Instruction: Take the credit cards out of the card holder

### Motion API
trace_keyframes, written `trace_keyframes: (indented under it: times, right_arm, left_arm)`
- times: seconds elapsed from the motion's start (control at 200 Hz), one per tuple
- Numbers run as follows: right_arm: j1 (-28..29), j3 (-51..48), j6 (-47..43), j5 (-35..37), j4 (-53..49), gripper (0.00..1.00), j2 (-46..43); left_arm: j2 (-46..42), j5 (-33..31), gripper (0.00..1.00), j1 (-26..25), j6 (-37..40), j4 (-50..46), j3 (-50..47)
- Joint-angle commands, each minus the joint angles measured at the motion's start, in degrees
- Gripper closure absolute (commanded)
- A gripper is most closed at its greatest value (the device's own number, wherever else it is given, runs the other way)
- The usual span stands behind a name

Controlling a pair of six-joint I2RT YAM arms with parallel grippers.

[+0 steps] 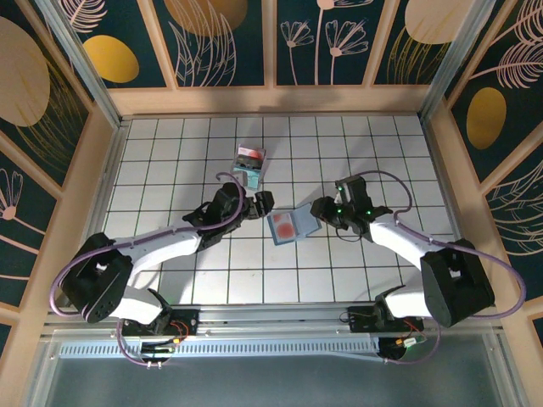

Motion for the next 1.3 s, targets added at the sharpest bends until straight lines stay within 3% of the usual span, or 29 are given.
trace_keyframes:
  times: [0.0,0.175,0.305,0.445,0.731,0.896,0.986,1.166,1.296]
  right_arm:
    - [-2.3,-0.6,-2.4,3.4,-1.8,0.56,-2.0]
    - [-5.8,-2.1,-3.8,3.0,0.4,0.56,0.1]
    - [-7.1,-2.1,-5.7,6.3,-0.2,0.56,1.3]
    - [-10.4,-2.4,-7.4,4.8,0.7,0.57,2.8]
    - [-14.3,-1.4,-10.4,4.6,0.8,0.57,3.5]
    - [-15.0,-0.6,-10.9,4.9,-0.1,0.55,-0.4]
    - [-14.9,0.1,-10.7,5.4,-1.5,0.54,-3.6]
    - [-14.7,-0.5,-9.4,5.8,-4.0,0.53,-12.7]
    - [-13.0,-1.7,-7.6,3.8,-4.5,0.54,-19.0]
  left_arm:
    - [2.8,-4.3,0.2,-3.1,3.6,-3.4,2.9]
    - [7.4,-3.2,0.34,-5.7,2.7,-3.4,3.5]
    - [8.9,-2.6,0.38,-6.5,0.6,-2.7,2.9]
    - [10.5,-1.3,0.45,-6.5,-0.2,-1.7,2.4]
    - [14.8,0.5,0.48,-6.5,-1.0,-1.0,3.7]
    - [14.7,1.3,0.37,-6.5,-1.0,-0.4,3.4]
    - [15.0,2.7,0.36,-6.4,-0.9,1.7,3.1]
    - [17.8,3.7,0.4,-6.3,0.1,3.3,4.2]
    - [19.8,5.7,0.51,-5.6,2.0,6.0,4.9]
